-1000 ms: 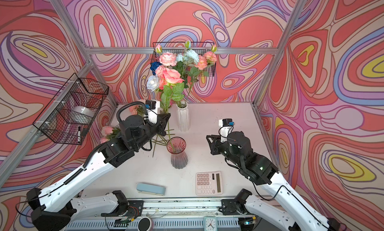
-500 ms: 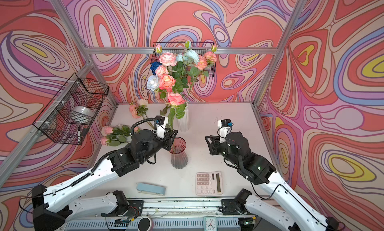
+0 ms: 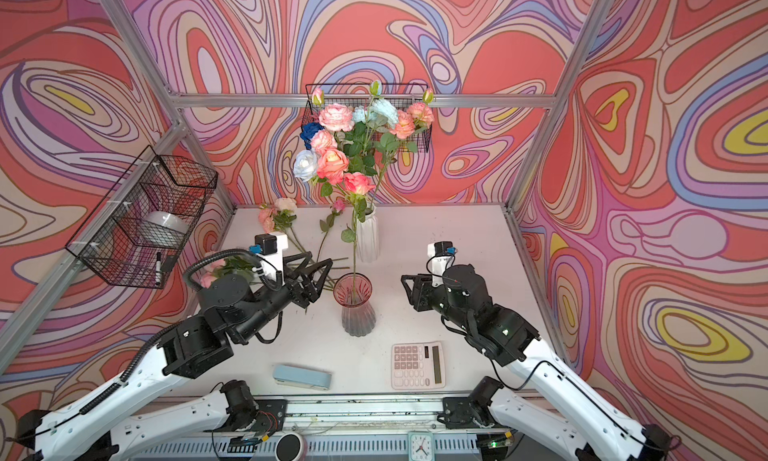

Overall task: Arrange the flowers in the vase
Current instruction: 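Lower the pink rose stem into the pink glass vase with the left gripper, then open the left gripper and move it back to the loose stems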

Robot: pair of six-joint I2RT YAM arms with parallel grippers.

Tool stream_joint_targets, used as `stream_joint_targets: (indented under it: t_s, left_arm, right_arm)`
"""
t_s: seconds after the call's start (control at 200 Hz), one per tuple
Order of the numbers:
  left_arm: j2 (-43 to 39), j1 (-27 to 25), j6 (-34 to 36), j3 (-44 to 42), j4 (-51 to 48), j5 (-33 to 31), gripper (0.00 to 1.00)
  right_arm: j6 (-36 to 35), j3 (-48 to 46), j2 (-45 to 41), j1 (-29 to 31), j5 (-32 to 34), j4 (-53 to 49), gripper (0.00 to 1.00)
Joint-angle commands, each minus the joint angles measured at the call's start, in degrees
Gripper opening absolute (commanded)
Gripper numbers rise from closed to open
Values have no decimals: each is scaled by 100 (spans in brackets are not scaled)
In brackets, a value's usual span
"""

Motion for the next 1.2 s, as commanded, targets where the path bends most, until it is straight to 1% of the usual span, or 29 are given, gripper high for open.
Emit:
stream_joint_targets:
  t_s: [0.0,0.06,0.1,0.175,0.215,0.29,0.31,0.386,0.426,0.451,0.481,0.526,0.636,0.756,0.801,0.946,1.046,1.122,1.197]
  left_arm:
    - [-228,-2,-515,-364,-595,-845,73]
    - [-361,21,-691,-580,-917,-1146,75]
    - [-426,94,-825,-696,-1056,-1206,75]
    - [-499,478,-1176,-894,-1337,-1140,74]
    - [-520,817,-1290,-1044,-1370,-793,73]
    - [-398,1734,-1535,-1352,-1234,-8,72]
    - [-307,1985,-1578,-1410,-1165,282,73]
    - [320,2834,-1792,-1497,-975,1170,70]
    - [754,3130,-1842,-1465,-802,1536,68]
    - [1031,3241,-1848,-1413,-694,1633,67]
    - [1332,3314,-1852,-1331,-676,1654,67]
    - [1839,3381,-1793,-1149,-381,1648,67]
    - [3021,3491,-1595,-430,-183,1568,67]
    - [4376,3679,-1301,679,-516,1522,68]
    - [4797,3743,-1213,1059,-596,1517,69]
    - [5995,3831,-736,2347,-1312,1378,69]
    - [6708,3844,-438,3142,-1831,1175,68]
    - [7114,3863,-303,3530,-2061,1067,67]
    - [7496,3858,-217,3901,-2292,1090,65]
  right_arm:
    - [-32,-211,50,19,-202,363,51]
    - [-29,-294,92,21,-219,434,50]
    - [-18,-334,115,22,-247,483,48]
    - [4,-400,147,22,-255,558,46]
    - [13,-419,164,22,-255,593,45]
    - [13,-441,182,22,-263,646,44]
    - [12,-440,188,22,-271,656,44]
    - [4,-441,211,22,-271,675,44]
    - [-5,-441,213,18,-285,684,44]
    - [-9,-434,213,22,-290,684,44]
    - [-11,-441,213,18,-292,684,44]
    - [-20,-446,204,22,-293,684,44]
    - [-24,-457,166,16,-256,675,43]
    - [-62,-435,110,21,-228,590,43]
    - [-74,-432,74,16,-221,555,43]
    - [-110,-431,-98,27,-118,435,43]
    - [-124,-419,-186,16,-47,344,43]
    - [-134,-400,-233,22,-5,285,43]
    - [-153,-372,-253,22,36,237,43]
